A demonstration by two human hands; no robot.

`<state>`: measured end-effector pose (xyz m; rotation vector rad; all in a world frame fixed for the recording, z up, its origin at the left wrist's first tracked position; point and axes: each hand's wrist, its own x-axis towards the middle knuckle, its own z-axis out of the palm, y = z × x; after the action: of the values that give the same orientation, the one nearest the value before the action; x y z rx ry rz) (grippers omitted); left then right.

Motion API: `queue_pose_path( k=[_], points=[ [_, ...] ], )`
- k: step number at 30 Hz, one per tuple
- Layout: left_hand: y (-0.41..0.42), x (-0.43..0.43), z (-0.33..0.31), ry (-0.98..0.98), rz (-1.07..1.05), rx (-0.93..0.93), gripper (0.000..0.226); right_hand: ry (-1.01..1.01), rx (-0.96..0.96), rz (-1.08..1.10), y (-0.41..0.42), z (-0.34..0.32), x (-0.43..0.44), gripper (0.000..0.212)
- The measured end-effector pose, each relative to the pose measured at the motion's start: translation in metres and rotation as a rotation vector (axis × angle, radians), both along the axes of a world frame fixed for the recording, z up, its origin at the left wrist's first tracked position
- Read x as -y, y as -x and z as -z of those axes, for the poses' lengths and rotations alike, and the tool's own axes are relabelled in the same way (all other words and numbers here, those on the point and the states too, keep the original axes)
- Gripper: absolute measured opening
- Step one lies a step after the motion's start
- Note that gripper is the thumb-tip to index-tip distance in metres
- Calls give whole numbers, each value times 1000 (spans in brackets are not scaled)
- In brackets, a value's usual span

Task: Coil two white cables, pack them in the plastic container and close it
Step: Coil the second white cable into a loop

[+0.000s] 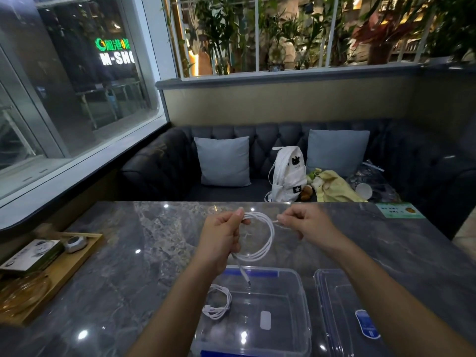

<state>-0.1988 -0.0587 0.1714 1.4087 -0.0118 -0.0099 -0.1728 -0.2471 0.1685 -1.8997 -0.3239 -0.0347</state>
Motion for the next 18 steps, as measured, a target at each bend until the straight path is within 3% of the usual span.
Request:
queue_pose_path(
  k=[3,6,13,18],
  points=[
    [3,1,-1,-54,-6,27,32,-111,-243,-272,7,-1,-3,22],
    [5,2,-1,-83,-7,46,32,-189,-295,-420,7,-4,-6,30],
    [3,-5,3,-163,33,72,32,-85,-294,-375,5,-1,-13,24],
    [-1,-21,3,-547,143,137,23,-8,-248,-272,5,0,-16,28]
  ],
)
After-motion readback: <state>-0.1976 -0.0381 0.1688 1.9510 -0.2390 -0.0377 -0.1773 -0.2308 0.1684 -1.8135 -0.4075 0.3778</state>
